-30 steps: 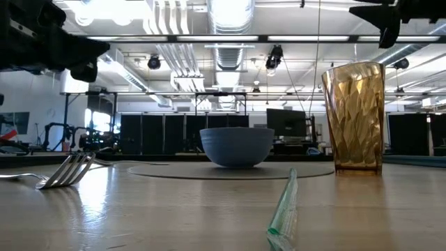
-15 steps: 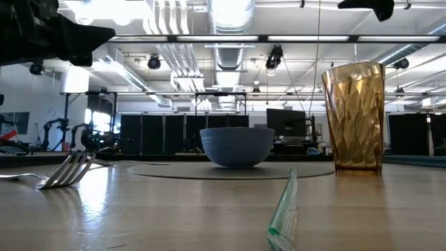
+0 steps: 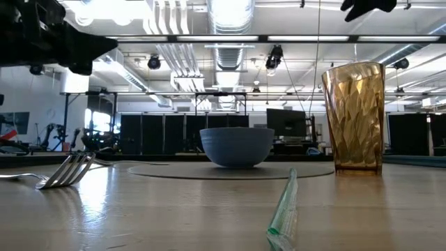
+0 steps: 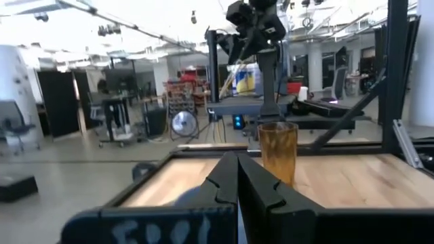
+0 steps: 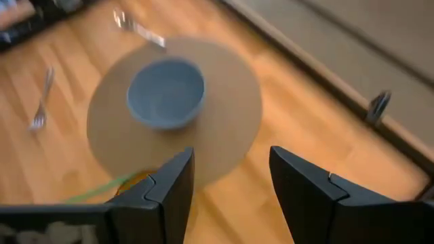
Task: Pick & Place Utensil
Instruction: Put the cup on the top right of the placemat
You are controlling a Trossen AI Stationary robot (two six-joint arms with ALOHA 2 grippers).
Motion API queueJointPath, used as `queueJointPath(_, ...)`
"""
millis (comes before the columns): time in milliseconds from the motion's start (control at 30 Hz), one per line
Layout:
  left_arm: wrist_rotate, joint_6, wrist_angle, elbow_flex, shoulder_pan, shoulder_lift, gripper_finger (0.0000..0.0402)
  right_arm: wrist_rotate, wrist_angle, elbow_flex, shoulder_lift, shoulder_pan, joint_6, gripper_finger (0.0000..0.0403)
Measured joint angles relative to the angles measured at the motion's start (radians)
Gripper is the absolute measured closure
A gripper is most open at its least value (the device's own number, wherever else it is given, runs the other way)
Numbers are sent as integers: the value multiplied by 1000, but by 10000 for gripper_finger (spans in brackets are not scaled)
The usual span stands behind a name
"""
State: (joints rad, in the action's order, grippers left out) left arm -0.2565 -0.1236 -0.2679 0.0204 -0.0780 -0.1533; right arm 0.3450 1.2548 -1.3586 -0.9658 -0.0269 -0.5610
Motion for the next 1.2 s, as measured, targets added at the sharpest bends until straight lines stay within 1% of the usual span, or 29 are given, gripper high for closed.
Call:
queueJointPath(67,0,25,7,0,0,0,399,-35,31,-1,-26,0,-15,215)
queueJointPath(267,0,59,8,2,0,0,399,-163,32,30,-106,0,-18,215)
queueJointPath(367,0,80,18,2,0,0,399,-197,33,41,-152,0,-39,215)
queueJointPath(567,0,84,33,-10,0,0,399,-242,32,42,-246,0,-70,216)
queueJointPath(767,0,83,33,-10,0,0,399,-274,44,39,-319,0,-61,216)
queueJointPath(1067,0,69,32,-10,0,0,399,-292,70,39,-374,0,-12,216)
queueJointPath(1200,0,33,26,-10,0,0,399,-301,74,41,-390,3,-11,216)
